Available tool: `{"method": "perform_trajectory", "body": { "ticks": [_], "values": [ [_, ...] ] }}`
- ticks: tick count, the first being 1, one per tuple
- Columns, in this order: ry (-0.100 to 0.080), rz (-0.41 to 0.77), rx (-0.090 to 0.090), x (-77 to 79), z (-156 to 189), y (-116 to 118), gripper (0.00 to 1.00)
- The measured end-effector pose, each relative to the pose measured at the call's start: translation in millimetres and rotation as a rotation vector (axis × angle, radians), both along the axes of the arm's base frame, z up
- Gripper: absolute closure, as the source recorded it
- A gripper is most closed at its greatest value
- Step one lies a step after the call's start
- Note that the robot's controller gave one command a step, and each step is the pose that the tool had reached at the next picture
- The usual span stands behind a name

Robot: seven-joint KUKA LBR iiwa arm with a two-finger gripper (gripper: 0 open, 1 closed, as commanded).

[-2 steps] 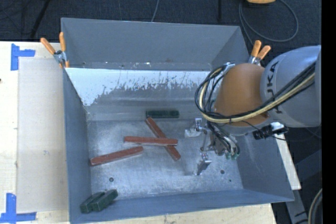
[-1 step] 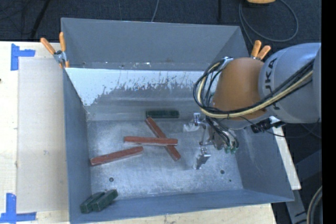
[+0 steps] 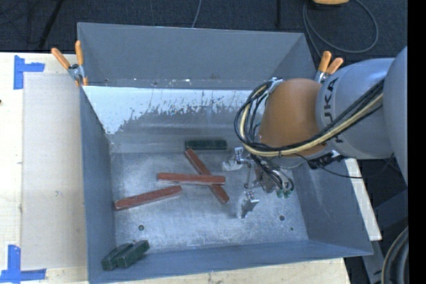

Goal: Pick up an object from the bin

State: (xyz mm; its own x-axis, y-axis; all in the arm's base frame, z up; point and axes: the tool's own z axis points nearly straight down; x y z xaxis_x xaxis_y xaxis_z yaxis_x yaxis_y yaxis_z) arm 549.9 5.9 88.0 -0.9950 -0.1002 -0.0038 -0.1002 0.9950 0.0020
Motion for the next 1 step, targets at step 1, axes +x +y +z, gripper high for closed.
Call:
{"method": "perform_trajectory", "body": {
  "ticks": [1],
  "values": [
    [-0.011,0.133,-0.002,33.2,-10.4,79.7,1.0]
  ]
}}
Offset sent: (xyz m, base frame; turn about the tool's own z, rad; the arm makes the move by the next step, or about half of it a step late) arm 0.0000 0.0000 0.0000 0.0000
